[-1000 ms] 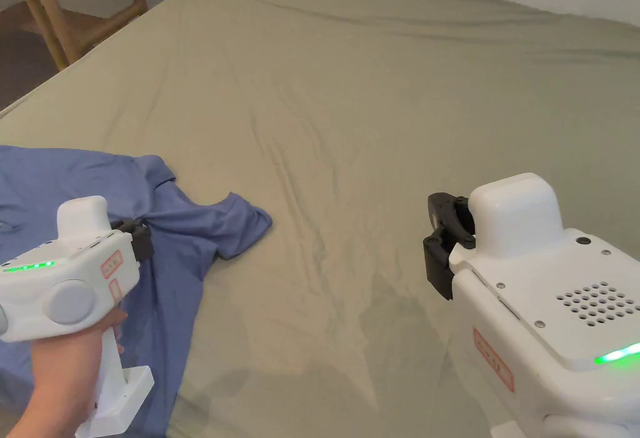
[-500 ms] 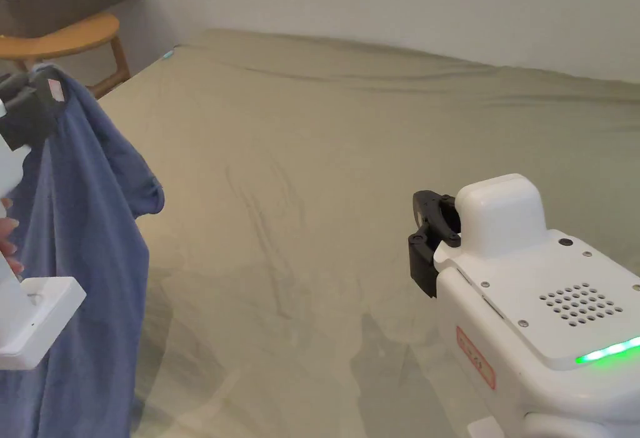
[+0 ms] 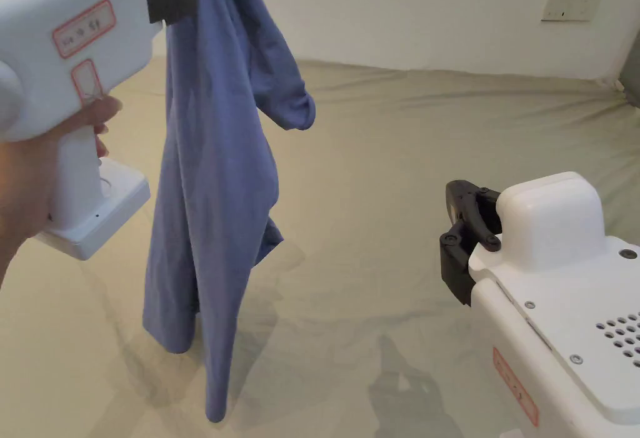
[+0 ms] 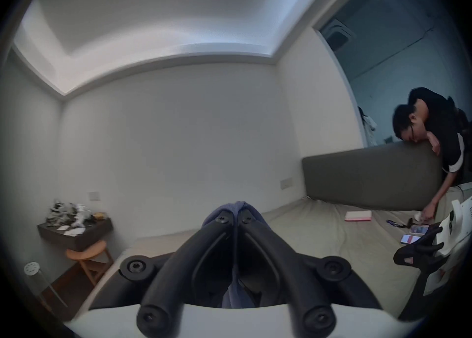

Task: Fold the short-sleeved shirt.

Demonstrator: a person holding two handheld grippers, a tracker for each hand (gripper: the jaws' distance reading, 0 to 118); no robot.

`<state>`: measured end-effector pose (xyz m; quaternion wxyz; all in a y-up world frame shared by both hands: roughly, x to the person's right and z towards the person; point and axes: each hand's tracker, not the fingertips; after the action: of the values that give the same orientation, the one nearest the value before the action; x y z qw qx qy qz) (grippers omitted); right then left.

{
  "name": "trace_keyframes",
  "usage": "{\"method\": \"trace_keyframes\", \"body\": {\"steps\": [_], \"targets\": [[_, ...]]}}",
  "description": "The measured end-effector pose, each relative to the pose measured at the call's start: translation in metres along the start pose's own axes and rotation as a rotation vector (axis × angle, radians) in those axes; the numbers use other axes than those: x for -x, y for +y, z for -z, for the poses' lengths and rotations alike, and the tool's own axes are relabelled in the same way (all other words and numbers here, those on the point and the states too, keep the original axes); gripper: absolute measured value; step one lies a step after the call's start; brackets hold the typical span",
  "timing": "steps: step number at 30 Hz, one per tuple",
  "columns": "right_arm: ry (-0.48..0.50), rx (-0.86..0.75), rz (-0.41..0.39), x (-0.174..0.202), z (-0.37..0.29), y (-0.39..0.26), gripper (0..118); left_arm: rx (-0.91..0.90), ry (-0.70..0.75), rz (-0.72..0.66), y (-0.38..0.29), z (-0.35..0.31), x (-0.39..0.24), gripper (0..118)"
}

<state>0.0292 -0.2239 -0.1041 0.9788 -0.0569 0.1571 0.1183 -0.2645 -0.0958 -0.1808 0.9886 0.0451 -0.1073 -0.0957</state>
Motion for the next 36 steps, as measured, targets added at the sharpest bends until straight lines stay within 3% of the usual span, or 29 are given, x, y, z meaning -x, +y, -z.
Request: {"method": "trace_keyframes", "body": {"steps": [5,10,16,19,21,23,27,28,33,36], "targets": [[-0.074,0.054,0.014,-0.036,0.002,-0.019,2,0.196,-0.124,-0.021,-0.070,0.082,-0.060,0],[-0.132,0.125,0.020,-0.066,0.011,-0.046,2,0.504,-0.229,-0.033,-0.192,0.147,-0.126,0],[-0.152,0.222,0.050,-0.089,0.034,-0.083,2,0.830,-0.245,0.022,-0.323,0.168,-0.185,0],[-0.151,0.257,0.051,-0.091,0.045,-0.093,2,0.886,-0.267,0.045,-0.350,0.162,-0.196,0],[-0.146,0.276,0.048,-0.092,0.051,-0.098,2,0.882,-0.253,0.028,-0.356,0.158,-0.193,15],[-0.138,0.288,0.044,-0.091,0.055,-0.099,2,0.866,-0.246,-0.051,-0.348,0.149,-0.184,77],[-0.116,0.277,0.026,-0.086,0.057,-0.088,2,0.743,-0.192,-0.156,-0.316,0.125,-0.154,118],[-0.109,0.264,0.018,-0.083,0.056,-0.082,2,0.729,-0.174,-0.179,-0.304,0.118,-0.145,114],[-0.083,0.182,-0.014,-0.072,0.053,-0.049,2,0.492,-0.047,-0.303,-0.230,0.062,-0.101,114],[-0.068,0.111,-0.027,-0.061,0.051,-0.027,2,0.345,0.109,-0.330,-0.187,0.022,-0.085,114]]}}
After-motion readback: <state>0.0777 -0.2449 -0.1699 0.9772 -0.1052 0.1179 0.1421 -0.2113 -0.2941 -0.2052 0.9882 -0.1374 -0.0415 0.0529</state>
